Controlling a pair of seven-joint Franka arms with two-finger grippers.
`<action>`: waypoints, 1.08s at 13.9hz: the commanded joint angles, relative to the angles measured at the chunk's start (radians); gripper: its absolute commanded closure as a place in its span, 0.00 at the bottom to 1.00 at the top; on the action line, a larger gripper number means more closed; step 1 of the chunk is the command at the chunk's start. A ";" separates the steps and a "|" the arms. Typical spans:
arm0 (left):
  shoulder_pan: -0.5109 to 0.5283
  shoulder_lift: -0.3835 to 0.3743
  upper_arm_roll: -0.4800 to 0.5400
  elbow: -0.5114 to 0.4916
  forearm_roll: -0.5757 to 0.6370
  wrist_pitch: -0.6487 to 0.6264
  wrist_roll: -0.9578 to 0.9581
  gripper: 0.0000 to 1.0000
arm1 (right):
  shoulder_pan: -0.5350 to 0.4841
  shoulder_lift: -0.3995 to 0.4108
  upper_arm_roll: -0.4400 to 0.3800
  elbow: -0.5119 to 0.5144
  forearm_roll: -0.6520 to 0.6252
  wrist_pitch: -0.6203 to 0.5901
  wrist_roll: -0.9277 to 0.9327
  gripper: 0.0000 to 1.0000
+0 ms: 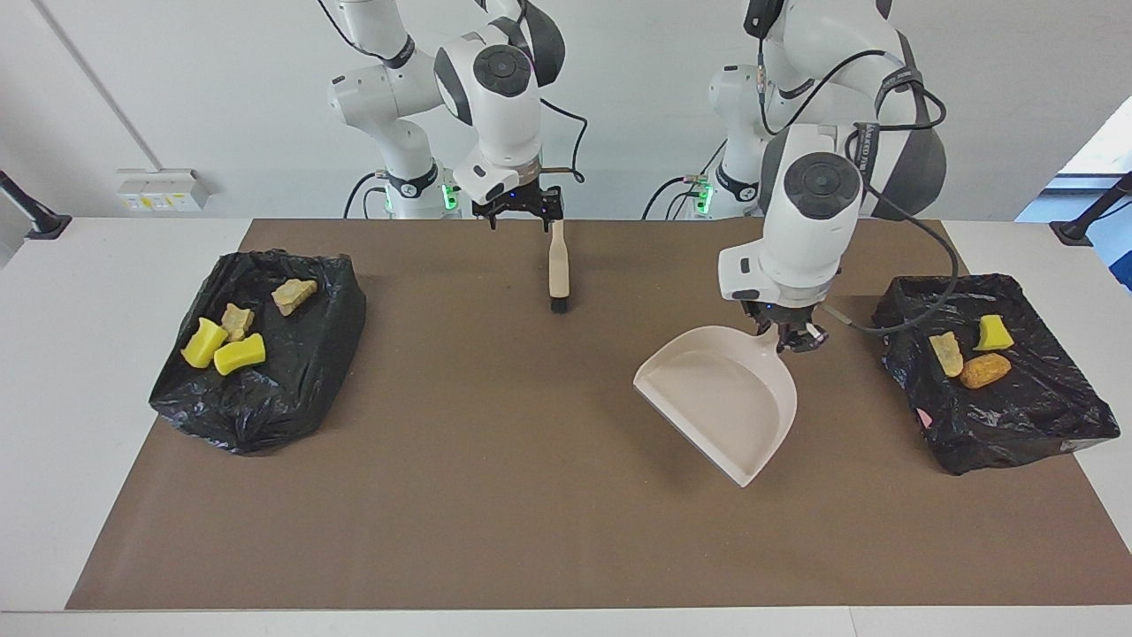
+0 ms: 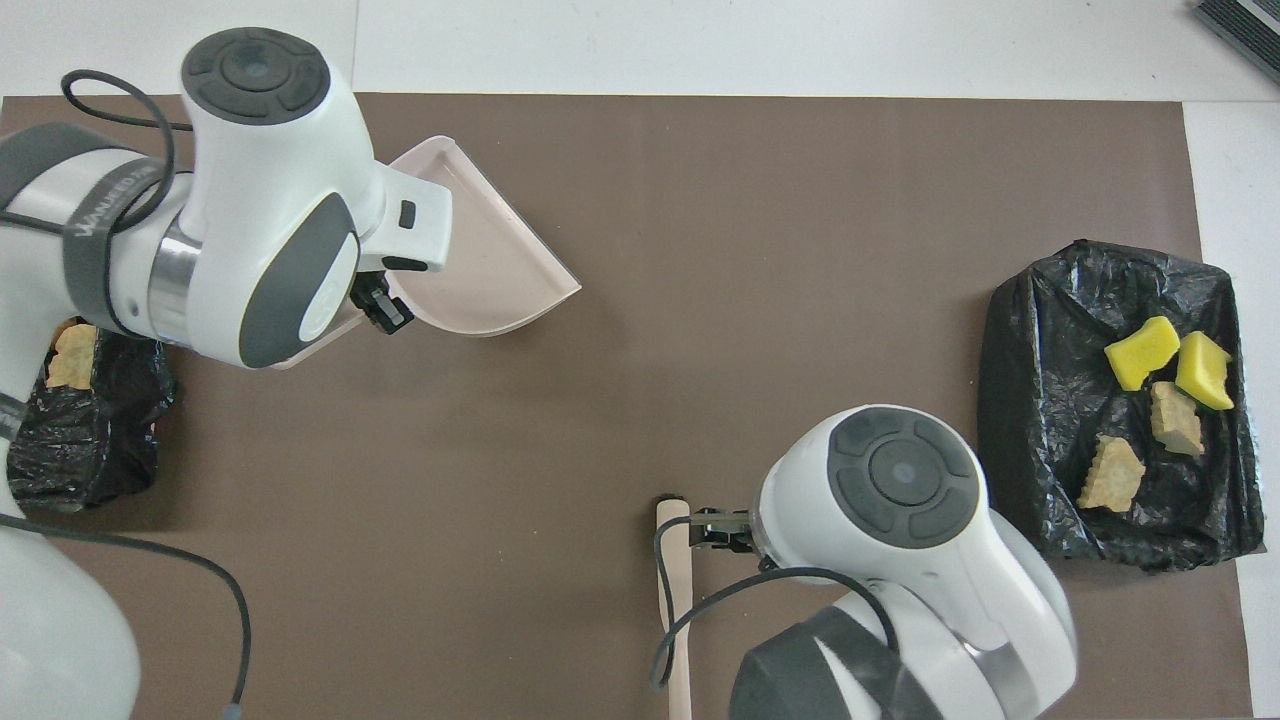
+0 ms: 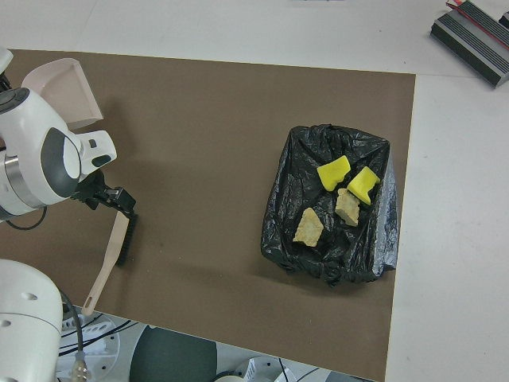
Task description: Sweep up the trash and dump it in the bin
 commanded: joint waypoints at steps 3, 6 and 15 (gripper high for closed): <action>-0.081 0.115 0.018 0.175 -0.105 -0.051 -0.276 1.00 | -0.068 -0.015 -0.089 0.124 -0.100 -0.092 -0.167 0.00; -0.141 0.189 0.018 0.267 -0.110 -0.052 -0.434 1.00 | -0.068 -0.015 -0.213 0.171 -0.110 -0.117 -0.351 0.00; -0.224 0.242 -0.028 0.304 -0.137 0.082 -0.807 1.00 | -0.175 -0.012 -0.306 0.245 -0.211 -0.152 -0.515 0.00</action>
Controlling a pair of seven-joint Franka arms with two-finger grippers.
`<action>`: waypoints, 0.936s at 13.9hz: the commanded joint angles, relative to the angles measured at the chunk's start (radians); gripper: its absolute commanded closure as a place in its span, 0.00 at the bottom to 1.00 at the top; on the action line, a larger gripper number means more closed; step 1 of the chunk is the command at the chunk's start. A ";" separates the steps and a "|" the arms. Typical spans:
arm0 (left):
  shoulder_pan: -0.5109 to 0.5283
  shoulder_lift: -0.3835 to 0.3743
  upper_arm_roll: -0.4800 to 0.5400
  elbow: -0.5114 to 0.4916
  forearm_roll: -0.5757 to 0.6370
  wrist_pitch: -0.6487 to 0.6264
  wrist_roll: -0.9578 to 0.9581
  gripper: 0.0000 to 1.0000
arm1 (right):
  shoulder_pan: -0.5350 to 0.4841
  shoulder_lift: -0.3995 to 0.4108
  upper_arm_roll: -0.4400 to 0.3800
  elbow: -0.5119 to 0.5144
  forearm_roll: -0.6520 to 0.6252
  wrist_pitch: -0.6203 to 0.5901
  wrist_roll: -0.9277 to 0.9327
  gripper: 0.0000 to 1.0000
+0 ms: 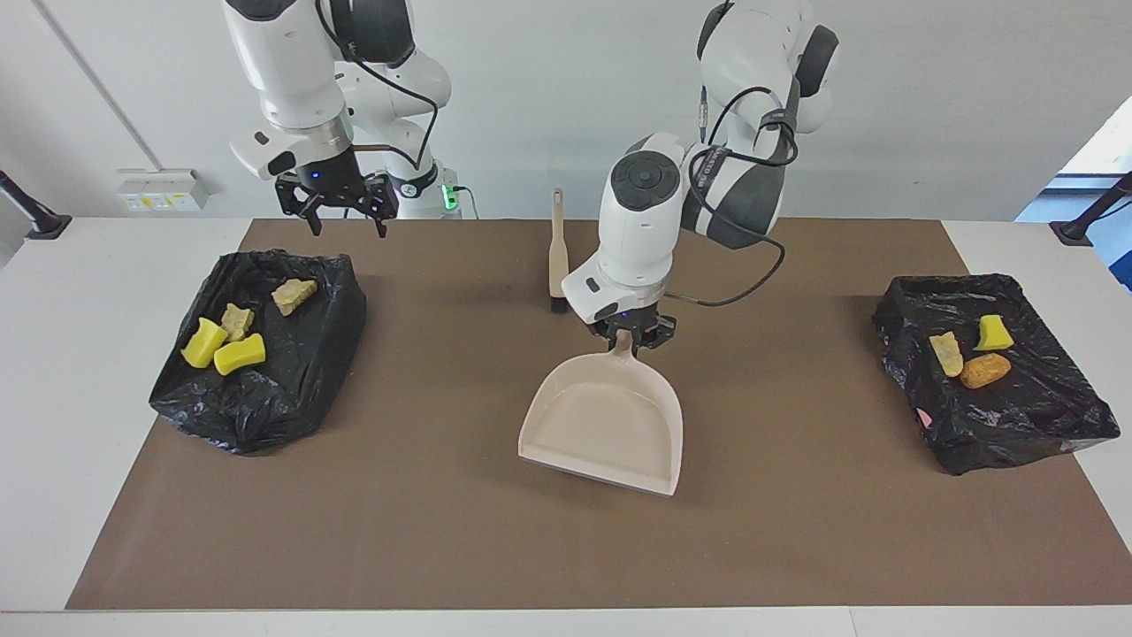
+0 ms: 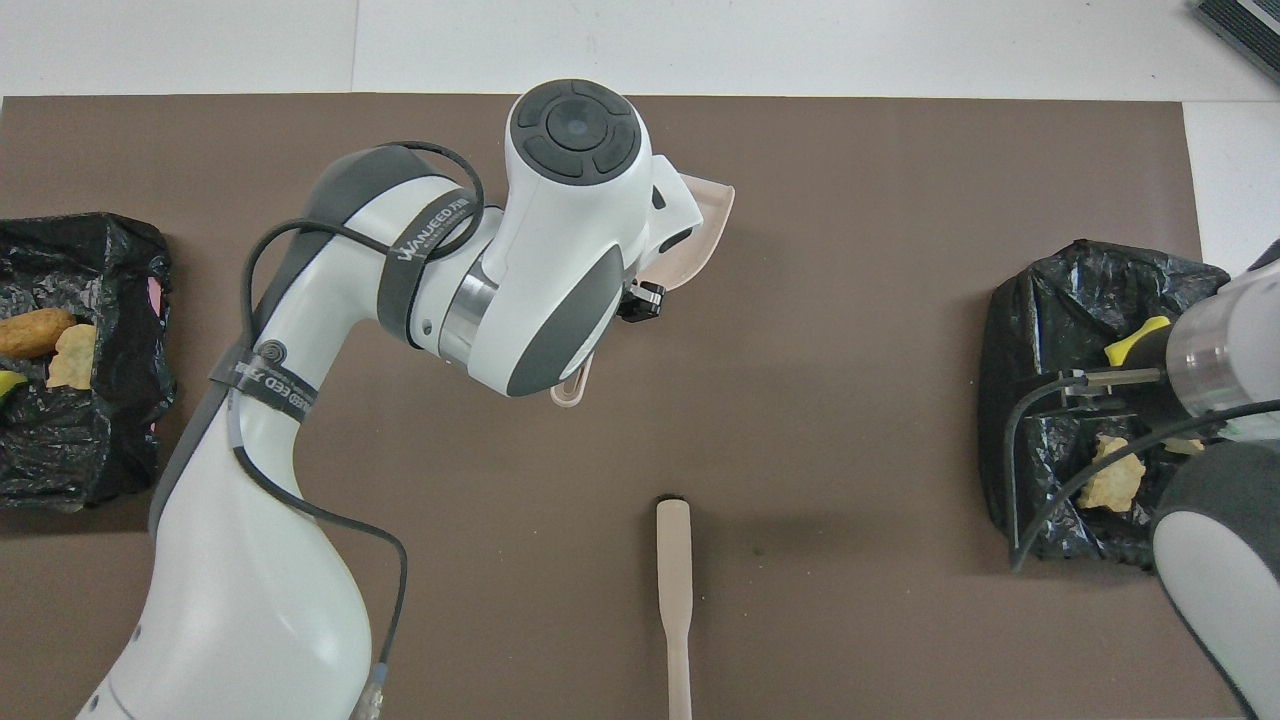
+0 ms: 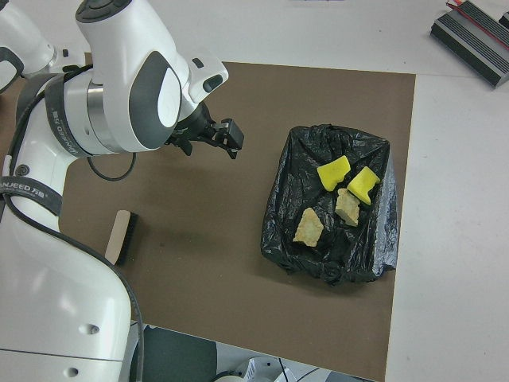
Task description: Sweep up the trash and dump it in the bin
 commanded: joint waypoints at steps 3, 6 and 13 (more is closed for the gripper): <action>-0.058 0.039 0.000 0.044 -0.014 0.062 -0.112 1.00 | -0.072 0.029 0.004 0.131 -0.007 -0.071 -0.064 0.00; -0.106 0.088 0.000 0.043 -0.012 0.068 -0.211 1.00 | -0.074 0.045 -0.005 0.169 -0.001 -0.105 -0.064 0.00; -0.124 0.094 -0.001 -0.073 -0.080 0.169 -0.264 1.00 | -0.060 0.017 -0.011 0.164 0.047 -0.111 -0.095 0.00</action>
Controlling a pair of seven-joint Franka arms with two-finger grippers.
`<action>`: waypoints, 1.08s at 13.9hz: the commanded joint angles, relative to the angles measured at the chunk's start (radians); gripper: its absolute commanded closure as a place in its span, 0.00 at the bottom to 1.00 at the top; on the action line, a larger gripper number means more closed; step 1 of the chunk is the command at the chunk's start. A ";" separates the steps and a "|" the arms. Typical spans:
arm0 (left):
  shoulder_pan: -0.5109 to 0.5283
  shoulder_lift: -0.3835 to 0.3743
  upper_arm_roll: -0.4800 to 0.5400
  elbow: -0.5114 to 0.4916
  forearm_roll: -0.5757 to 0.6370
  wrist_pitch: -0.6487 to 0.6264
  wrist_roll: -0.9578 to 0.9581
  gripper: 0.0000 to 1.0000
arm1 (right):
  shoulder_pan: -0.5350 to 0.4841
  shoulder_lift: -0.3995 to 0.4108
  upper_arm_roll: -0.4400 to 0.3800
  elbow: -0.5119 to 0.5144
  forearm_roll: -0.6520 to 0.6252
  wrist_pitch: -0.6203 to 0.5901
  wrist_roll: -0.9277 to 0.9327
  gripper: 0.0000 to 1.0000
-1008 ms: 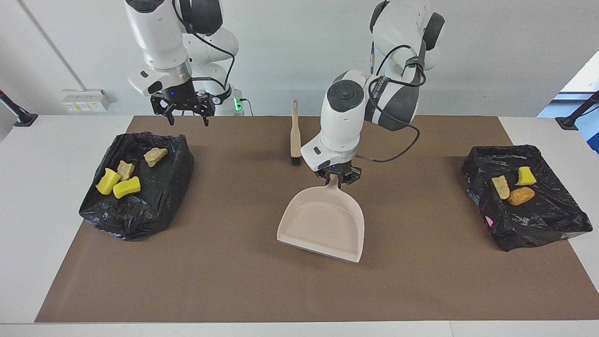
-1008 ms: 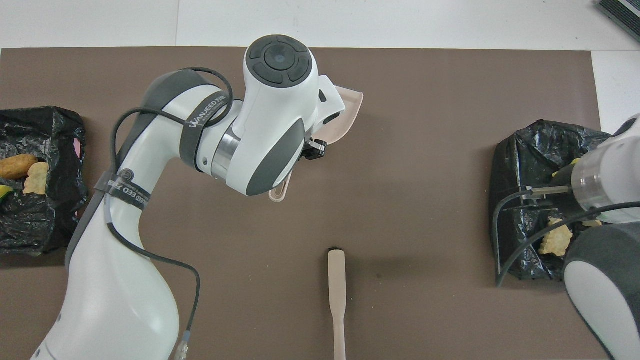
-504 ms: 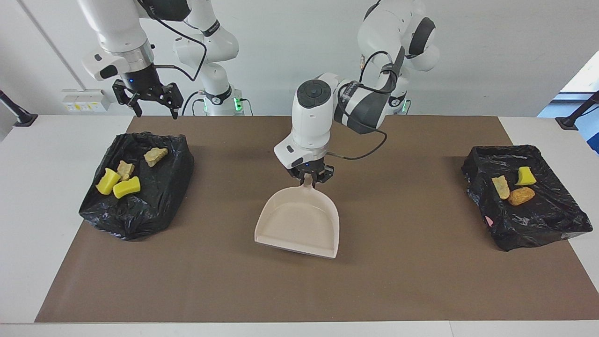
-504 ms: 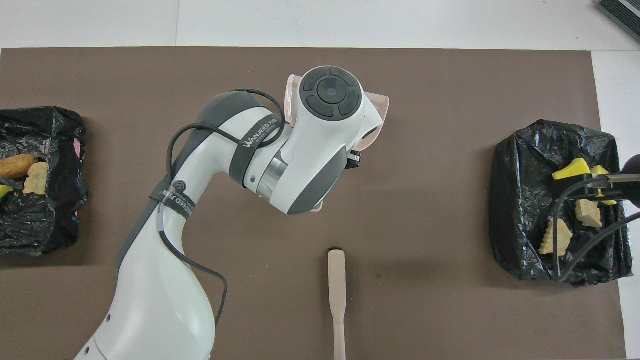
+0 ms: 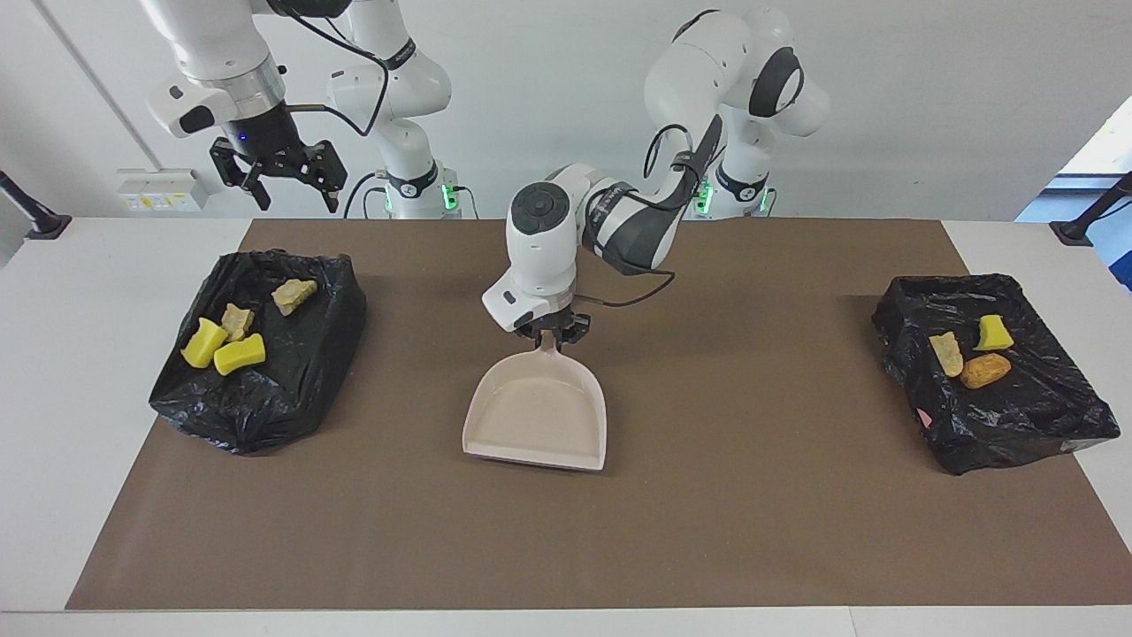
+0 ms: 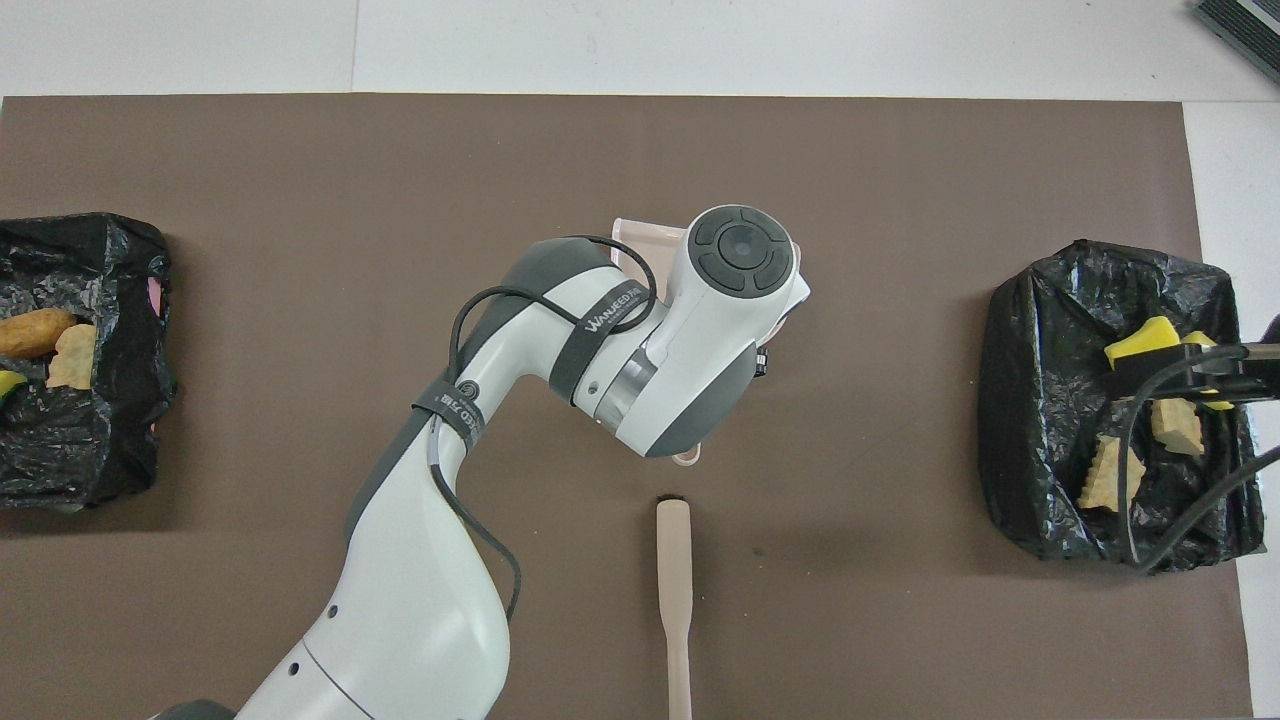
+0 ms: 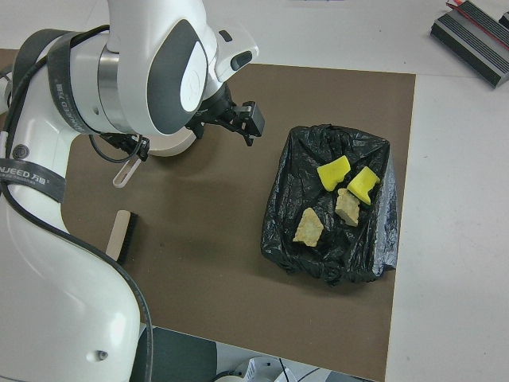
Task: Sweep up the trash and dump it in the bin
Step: 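Lower the dustpan onto the mat and open the left gripper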
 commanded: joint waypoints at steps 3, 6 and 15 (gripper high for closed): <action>0.020 -0.018 0.014 -0.071 -0.025 0.064 -0.011 1.00 | -0.001 -0.002 -0.001 -0.001 -0.037 0.027 -0.048 0.00; 0.037 -0.028 0.014 -0.108 -0.026 0.082 -0.011 1.00 | -0.002 -0.001 -0.001 -0.004 -0.038 0.039 -0.043 0.00; 0.045 -0.057 0.026 -0.121 -0.013 0.096 -0.011 0.00 | 0.002 -0.002 0.000 0.008 -0.020 0.015 -0.045 0.00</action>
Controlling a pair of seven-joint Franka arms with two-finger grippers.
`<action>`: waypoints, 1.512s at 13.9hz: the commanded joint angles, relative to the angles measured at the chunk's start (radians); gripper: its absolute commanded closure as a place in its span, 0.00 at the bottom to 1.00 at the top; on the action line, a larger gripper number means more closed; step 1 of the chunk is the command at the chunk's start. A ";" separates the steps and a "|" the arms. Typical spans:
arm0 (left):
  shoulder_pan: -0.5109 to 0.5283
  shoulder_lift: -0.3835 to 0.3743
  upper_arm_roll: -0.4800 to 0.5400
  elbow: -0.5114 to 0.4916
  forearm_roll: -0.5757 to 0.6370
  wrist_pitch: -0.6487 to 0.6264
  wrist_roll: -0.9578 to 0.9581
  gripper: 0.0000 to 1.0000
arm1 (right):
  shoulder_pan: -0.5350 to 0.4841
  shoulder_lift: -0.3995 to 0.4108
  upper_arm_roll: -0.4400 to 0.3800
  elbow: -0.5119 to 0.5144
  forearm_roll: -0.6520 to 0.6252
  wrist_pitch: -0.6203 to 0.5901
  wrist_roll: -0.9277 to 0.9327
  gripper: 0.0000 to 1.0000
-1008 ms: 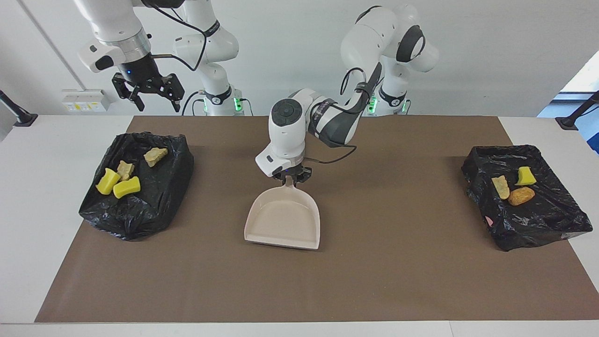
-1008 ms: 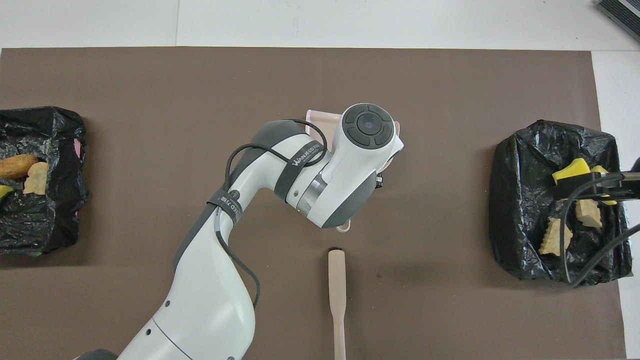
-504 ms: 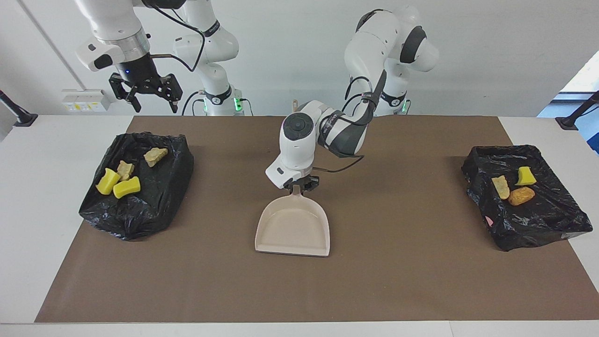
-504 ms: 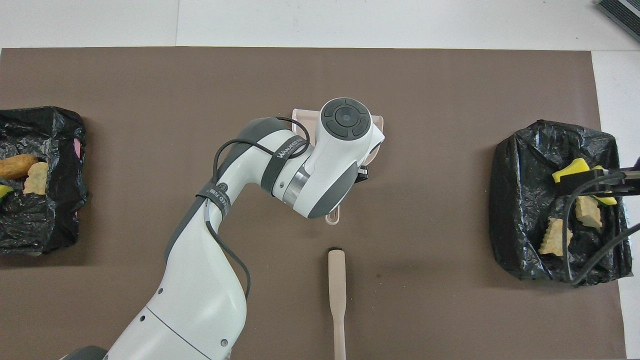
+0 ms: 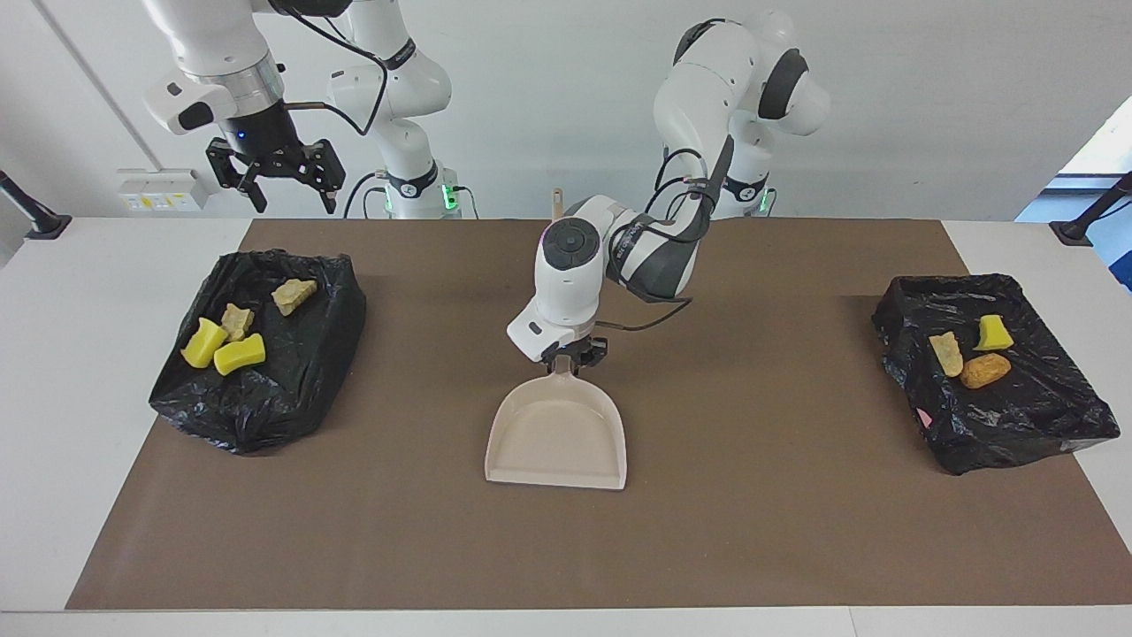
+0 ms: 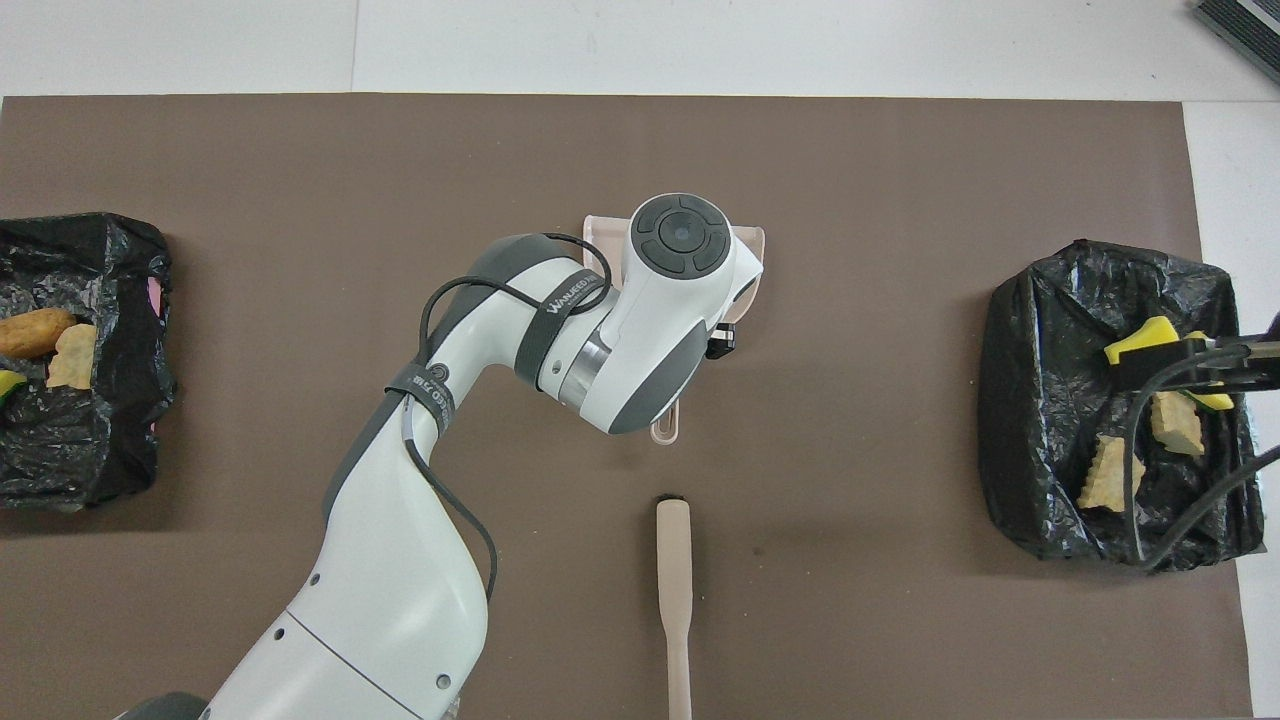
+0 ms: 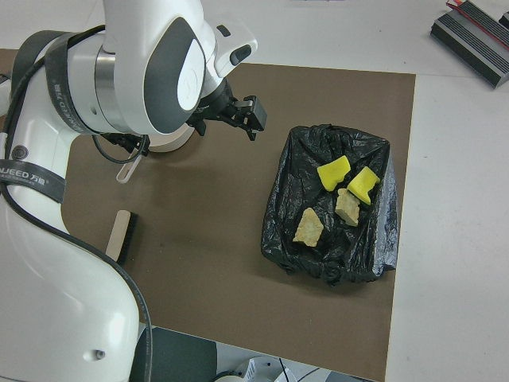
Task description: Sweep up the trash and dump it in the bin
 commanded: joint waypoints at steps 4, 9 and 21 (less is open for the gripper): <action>0.084 -0.221 0.013 -0.156 0.001 -0.008 0.009 0.00 | -0.002 -0.003 -0.008 0.007 0.003 -0.009 -0.024 0.00; 0.223 -0.436 0.014 -0.340 0.017 -0.012 0.200 0.00 | -0.002 -0.003 -0.008 0.007 0.005 -0.009 -0.024 0.00; 0.567 -0.765 0.017 -0.291 0.059 -0.432 0.645 0.00 | -0.002 -0.003 -0.009 0.007 0.005 -0.011 -0.023 0.00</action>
